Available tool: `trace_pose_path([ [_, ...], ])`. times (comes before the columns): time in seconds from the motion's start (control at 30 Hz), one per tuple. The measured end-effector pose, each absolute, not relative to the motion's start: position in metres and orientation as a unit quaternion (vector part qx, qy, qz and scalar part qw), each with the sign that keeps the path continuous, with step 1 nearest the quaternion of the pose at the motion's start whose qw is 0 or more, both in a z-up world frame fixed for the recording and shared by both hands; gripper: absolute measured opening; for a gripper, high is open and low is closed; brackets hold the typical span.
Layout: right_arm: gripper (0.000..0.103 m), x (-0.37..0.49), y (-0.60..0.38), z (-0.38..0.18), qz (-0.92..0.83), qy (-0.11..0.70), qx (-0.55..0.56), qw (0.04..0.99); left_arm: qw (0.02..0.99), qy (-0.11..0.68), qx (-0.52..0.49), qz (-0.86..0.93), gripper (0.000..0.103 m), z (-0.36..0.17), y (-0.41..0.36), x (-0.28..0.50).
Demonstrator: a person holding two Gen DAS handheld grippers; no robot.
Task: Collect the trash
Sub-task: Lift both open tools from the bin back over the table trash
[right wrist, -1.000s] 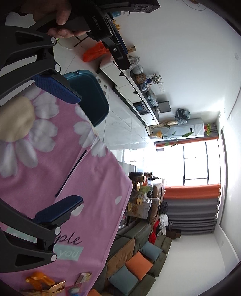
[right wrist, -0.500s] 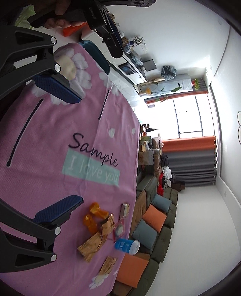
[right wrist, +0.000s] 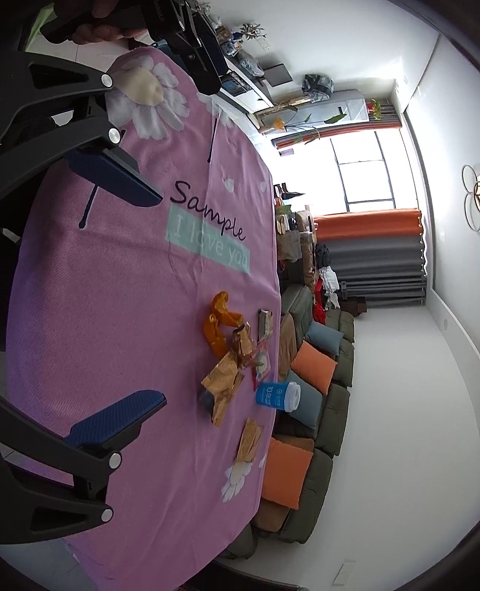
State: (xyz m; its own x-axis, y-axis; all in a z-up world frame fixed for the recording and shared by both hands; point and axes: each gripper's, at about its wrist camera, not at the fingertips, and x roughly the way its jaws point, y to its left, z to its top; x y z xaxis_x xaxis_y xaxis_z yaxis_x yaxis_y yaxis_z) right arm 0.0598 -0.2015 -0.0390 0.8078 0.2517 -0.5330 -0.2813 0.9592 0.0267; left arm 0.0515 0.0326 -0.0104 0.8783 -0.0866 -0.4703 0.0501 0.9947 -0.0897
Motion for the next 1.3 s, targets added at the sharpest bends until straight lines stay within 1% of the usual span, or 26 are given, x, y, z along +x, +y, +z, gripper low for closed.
trace_pose_path([
  [0.23, 0.096, 0.052, -0.215, -0.037, 0.115, 0.272, -0.016, 0.955, 0.967, 0.247, -0.023, -0.053, 0.097, -0.01, 0.024, 0.051],
  [0.53, 0.096, 0.066, -0.228, -0.04, 0.094, 0.284, -0.019, 0.954, 0.964, 0.257, -0.02, -0.058, 0.097, -0.014, 0.018, 0.065],
  [0.9, 0.096, 0.098, -0.239, -0.042, 0.086, 0.294, -0.021, 0.952, 0.959, 0.275, -0.009, -0.071, 0.097, -0.018, 0.006, 0.097],
  [1.3, 0.096, 0.161, -0.244, -0.042, 0.084, 0.303, -0.065, 0.947, 0.953, 0.291, -0.006, -0.087, 0.097, -0.021, -0.01, 0.145],
])
